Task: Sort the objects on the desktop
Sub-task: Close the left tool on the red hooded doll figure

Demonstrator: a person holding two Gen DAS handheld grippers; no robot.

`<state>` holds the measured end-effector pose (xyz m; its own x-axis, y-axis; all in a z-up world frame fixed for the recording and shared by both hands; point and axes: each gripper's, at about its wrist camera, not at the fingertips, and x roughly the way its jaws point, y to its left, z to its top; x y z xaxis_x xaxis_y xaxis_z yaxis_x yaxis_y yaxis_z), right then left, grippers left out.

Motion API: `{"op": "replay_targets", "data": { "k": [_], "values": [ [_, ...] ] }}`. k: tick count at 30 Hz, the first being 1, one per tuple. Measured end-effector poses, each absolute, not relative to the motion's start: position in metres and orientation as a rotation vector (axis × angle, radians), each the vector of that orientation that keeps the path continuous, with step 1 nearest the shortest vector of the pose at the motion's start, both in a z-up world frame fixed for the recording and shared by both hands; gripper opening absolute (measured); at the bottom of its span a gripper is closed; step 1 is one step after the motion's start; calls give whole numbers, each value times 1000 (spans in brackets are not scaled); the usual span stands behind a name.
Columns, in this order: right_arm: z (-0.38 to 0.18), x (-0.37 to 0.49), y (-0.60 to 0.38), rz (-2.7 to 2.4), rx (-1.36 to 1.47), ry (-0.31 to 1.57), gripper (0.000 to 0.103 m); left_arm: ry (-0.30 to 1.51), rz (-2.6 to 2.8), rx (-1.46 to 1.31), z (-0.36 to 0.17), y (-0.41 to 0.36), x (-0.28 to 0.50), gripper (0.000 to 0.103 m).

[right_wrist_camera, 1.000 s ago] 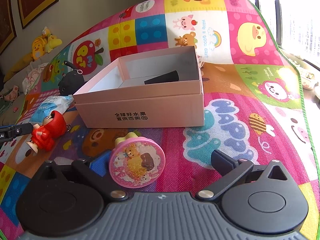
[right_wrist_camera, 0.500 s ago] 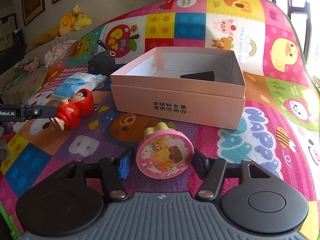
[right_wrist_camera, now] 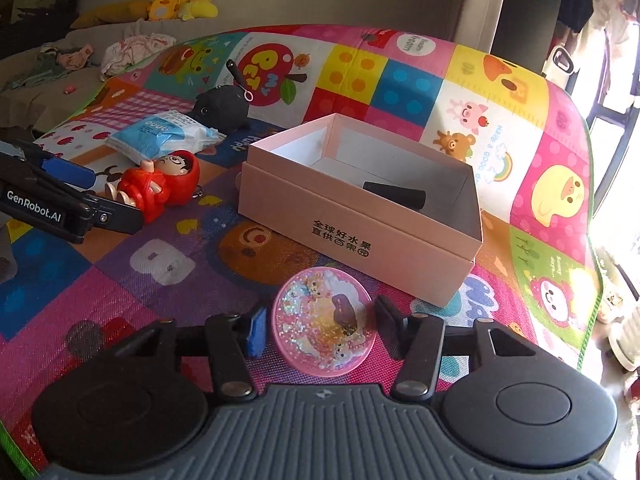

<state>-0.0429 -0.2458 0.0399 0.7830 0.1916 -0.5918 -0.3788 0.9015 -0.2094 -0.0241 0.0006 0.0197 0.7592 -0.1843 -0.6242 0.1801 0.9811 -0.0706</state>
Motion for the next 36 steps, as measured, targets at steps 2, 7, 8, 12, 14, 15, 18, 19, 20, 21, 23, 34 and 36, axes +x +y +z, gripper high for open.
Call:
{"op": "replay_targets", "data": {
  "k": [2, 7, 8, 12, 14, 15, 18, 19, 20, 21, 23, 34, 36],
  "values": [
    [40, -44, -247, 310, -320, 601, 54, 682, -182, 1, 19, 2, -23, 102],
    [37, -47, -253, 321, -285, 626, 54, 689, -156, -1, 19, 7, -21, 102],
    [36, -47, -253, 322, -281, 632, 56, 690, -155, -1, 19, 7, -21, 102],
    [34, -47, -255, 314, -263, 642, 66, 693, -161, -2, 18, 5, -20, 102],
    [33, -46, -255, 313, -259, 642, 68, 690, -163, -4, 19, 2, -18, 102],
    [33, -46, -255, 314, -258, 642, 69, 681, -162, -7, 20, 0, -17, 102],
    [31, -45, -254, 319, -257, 649, 71, 654, -170, -1, 22, -7, -10, 102],
    [31, -45, -253, 322, -255, 652, 72, 650, -170, -1, 22, -9, -6, 102],
    [30, -45, -254, 323, -252, 655, 72, 647, -173, -4, 22, -12, -2, 102],
    [30, -45, -255, 320, -249, 659, 73, 647, -175, -5, 22, -14, 2, 101],
    [29, -45, -257, 314, -243, 662, 74, 651, -179, -2, 20, -18, 9, 99],
    [27, -51, -263, 341, -213, 684, 71, 701, -164, -1, 9, -21, 29, 61],
    [27, -50, -263, 340, -213, 690, 55, 705, -165, 1, 9, -20, 29, 59]
  ]
}}
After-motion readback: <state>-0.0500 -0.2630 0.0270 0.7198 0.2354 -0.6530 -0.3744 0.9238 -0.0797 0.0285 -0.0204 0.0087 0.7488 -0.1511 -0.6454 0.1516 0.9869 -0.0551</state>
